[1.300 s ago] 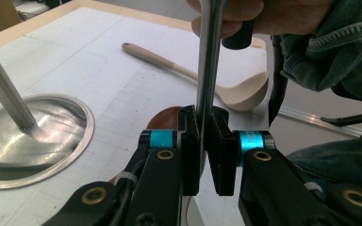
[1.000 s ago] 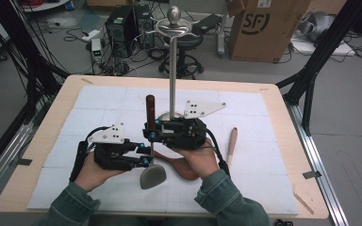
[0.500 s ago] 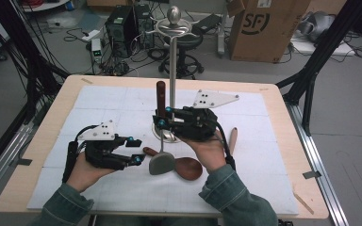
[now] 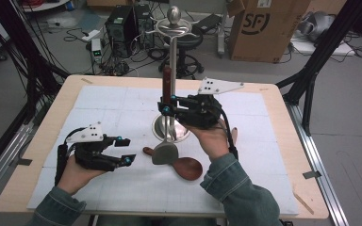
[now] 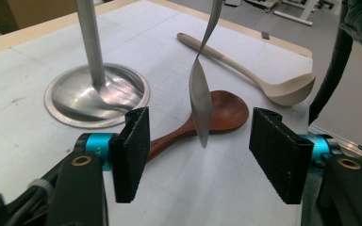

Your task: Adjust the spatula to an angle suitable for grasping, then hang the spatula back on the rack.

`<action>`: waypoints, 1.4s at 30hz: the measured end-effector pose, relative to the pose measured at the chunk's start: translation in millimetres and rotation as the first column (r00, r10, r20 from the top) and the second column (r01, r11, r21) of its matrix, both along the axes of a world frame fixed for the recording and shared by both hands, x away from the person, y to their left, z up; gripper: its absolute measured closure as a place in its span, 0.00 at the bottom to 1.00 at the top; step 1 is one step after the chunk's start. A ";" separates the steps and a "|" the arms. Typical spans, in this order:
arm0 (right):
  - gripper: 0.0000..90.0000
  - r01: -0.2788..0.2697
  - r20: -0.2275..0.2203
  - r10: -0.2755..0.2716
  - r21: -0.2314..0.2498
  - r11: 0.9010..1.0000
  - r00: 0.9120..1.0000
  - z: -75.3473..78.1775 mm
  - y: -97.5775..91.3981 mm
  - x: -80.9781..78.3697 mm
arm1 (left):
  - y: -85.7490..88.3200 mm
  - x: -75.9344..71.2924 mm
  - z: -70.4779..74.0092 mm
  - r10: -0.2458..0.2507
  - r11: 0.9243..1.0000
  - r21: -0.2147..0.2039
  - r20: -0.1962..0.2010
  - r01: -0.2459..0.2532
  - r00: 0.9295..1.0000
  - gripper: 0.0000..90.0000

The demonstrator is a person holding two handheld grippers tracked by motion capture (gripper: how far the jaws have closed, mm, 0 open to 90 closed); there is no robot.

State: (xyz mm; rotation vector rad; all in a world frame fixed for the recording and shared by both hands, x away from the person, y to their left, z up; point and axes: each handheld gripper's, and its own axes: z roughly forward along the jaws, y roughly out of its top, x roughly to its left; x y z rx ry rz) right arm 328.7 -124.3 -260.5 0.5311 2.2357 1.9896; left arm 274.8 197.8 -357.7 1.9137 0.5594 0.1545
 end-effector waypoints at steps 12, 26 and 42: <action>0.81 0.017 0.000 -0.017 -0.003 1.000 1.000 6.0 -9.3 8.5 | 12.2 -3.1 -8.3 0.031 1.000 0.003 -0.014 -0.031 0.999 0.29; 0.81 0.027 0.011 -0.027 -0.014 1.000 1.000 11.7 -6.4 15.6 | 21.8 -2.2 -8.4 0.065 0.998 -0.008 -0.013 -0.066 0.998 0.24; 0.81 0.043 0.005 -0.043 -0.011 0.999 0.999 25.1 -2.8 28.0 | 21.8 -0.9 -11.0 0.077 0.997 -0.006 -0.024 -0.078 0.997 0.21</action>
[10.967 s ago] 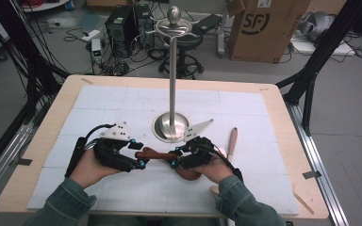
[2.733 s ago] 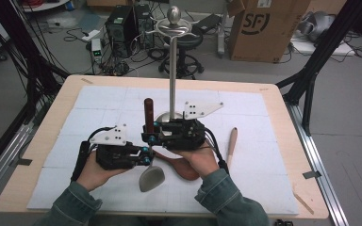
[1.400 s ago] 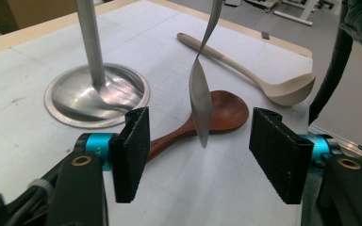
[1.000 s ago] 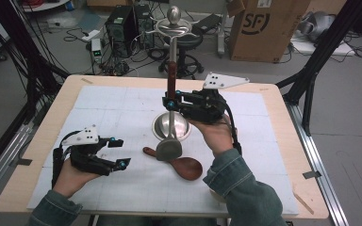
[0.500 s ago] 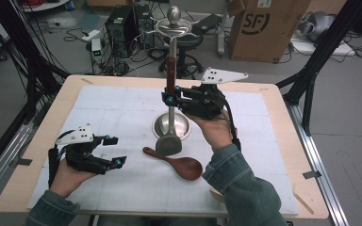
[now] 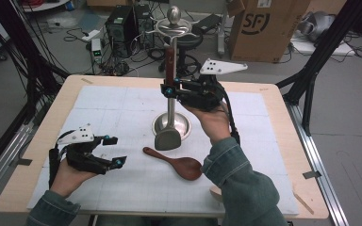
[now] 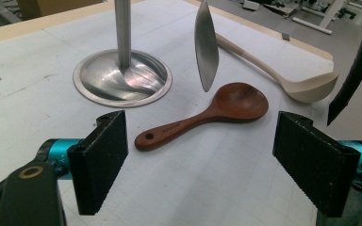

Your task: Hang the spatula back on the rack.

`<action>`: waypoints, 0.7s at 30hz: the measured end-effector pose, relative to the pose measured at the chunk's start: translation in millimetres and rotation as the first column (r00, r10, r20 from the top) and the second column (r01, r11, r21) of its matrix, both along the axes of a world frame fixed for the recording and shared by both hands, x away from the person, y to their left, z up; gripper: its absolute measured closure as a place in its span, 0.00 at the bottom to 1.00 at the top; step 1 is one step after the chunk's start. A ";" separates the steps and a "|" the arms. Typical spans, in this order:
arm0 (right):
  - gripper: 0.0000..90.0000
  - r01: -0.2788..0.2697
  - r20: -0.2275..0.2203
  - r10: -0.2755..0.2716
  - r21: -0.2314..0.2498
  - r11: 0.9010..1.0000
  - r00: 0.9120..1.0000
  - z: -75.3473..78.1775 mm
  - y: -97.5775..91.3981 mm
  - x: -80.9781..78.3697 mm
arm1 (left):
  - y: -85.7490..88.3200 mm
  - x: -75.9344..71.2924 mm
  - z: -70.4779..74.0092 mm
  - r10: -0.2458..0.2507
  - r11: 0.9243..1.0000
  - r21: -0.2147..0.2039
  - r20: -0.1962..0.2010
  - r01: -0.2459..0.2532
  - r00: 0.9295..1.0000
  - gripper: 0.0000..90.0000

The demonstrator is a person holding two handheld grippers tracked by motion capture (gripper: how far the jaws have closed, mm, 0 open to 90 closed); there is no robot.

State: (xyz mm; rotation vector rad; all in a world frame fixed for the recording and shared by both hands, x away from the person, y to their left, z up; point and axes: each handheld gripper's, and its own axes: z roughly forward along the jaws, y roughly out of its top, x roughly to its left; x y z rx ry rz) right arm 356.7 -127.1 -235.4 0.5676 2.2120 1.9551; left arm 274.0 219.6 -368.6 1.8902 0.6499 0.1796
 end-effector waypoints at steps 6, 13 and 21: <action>0.81 0.035 0.002 -0.035 -0.004 0.999 0.999 7.6 4.8 9.6 | 0.7 -0.3 0.5 0.007 1.000 -0.008 0.003 -0.007 1.000 0.21; 0.81 0.082 0.016 -0.081 -0.020 0.996 0.997 11.1 11.3 12.5 | 2.4 -0.7 1.1 0.004 1.000 -0.011 0.005 -0.004 1.000 0.21; 0.81 0.104 0.018 -0.103 -0.016 0.995 0.994 12.3 9.5 13.6 | 1.9 -0.6 1.1 0.002 1.000 -0.010 0.006 -0.002 1.000 0.21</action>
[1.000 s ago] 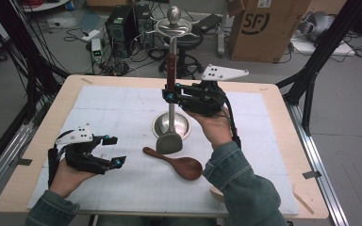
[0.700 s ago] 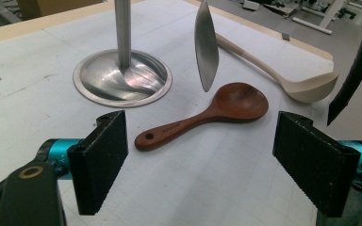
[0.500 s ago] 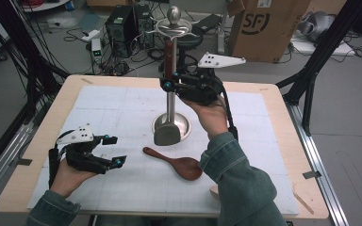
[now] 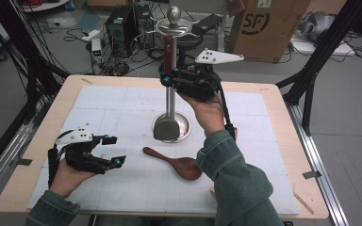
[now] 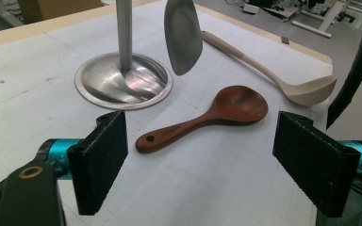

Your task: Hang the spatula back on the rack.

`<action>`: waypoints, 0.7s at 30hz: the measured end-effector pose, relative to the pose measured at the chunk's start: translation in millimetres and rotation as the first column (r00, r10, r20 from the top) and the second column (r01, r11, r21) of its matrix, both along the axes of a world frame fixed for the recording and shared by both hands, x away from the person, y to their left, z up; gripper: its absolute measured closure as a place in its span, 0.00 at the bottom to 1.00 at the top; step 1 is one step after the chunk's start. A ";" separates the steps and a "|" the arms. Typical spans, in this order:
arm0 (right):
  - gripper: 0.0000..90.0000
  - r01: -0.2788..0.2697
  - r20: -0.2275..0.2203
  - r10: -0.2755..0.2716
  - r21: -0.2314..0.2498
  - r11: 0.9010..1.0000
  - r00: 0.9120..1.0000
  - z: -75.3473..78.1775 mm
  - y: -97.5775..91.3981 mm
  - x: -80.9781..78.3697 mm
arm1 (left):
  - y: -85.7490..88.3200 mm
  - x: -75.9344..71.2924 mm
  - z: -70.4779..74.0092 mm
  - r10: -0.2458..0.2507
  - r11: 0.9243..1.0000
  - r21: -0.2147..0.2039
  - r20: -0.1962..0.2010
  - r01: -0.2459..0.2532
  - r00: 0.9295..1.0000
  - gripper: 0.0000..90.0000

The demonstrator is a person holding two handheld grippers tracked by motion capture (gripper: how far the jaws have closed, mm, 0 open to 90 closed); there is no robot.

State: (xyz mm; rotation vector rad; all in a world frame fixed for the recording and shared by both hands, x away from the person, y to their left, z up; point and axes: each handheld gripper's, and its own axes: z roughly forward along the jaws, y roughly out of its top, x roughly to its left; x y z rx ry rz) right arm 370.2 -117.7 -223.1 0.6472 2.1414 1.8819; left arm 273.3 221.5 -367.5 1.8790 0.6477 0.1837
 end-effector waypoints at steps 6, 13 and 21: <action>0.81 0.013 0.007 -0.013 0.006 1.000 1.000 1.2 -1.5 -0.1 | -0.6 0.4 -0.6 -0.002 1.000 0.006 0.001 0.002 1.000 0.21; 0.81 0.023 0.011 -0.023 0.005 1.000 1.000 2.4 -3.3 0.3 | -0.5 0.4 -0.7 -0.003 1.000 0.005 0.000 0.003 1.000 0.21; 0.81 0.023 0.008 -0.023 0.009 1.000 1.000 2.0 -5.3 -1.7 | 0.2 0.1 -0.6 -0.002 1.000 0.001 -0.003 0.002 1.000 0.21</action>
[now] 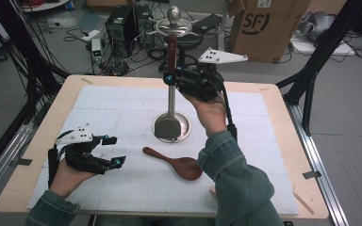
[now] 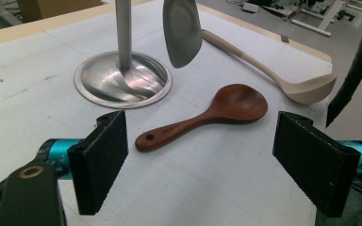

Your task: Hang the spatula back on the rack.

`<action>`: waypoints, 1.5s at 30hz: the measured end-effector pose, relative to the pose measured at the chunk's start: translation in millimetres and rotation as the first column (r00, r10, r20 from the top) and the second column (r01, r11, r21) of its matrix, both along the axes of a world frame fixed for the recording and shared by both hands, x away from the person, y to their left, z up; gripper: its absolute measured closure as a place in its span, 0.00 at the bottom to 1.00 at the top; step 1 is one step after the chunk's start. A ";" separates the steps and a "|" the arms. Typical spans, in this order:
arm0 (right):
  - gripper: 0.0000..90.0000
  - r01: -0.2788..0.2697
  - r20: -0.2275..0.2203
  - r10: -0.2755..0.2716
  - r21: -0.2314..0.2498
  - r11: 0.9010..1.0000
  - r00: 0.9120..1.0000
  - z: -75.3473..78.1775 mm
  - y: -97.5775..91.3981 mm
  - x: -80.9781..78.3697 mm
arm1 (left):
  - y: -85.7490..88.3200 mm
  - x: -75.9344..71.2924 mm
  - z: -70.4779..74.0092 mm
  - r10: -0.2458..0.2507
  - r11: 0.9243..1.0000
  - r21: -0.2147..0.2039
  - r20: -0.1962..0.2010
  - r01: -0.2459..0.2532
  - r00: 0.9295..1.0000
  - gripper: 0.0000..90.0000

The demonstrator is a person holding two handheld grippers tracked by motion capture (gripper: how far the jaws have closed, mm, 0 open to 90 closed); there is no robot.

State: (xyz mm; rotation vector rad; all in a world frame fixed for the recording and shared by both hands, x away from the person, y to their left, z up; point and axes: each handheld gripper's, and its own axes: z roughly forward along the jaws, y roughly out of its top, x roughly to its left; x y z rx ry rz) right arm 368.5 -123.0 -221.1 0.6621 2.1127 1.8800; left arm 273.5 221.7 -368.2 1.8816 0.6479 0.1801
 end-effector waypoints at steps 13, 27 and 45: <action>0.81 0.018 -0.016 -0.018 -0.005 1.000 1.000 -1.3 -1.8 8.4 | -0.6 0.4 -0.8 0.000 1.000 0.004 -0.002 0.000 1.000 0.21; 0.79 0.042 -0.033 -0.042 -0.005 0.999 0.999 -8.2 3.1 20.6 | 2.4 1.8 -2.8 0.008 1.000 0.000 -0.006 -0.008 1.000 0.21; 0.69 0.019 -0.024 -0.020 -0.008 1.000 1.000 -3.1 -6.6 16.2 | 2.9 4.5 -4.4 0.007 1.000 0.012 -0.010 -0.007 1.000 0.21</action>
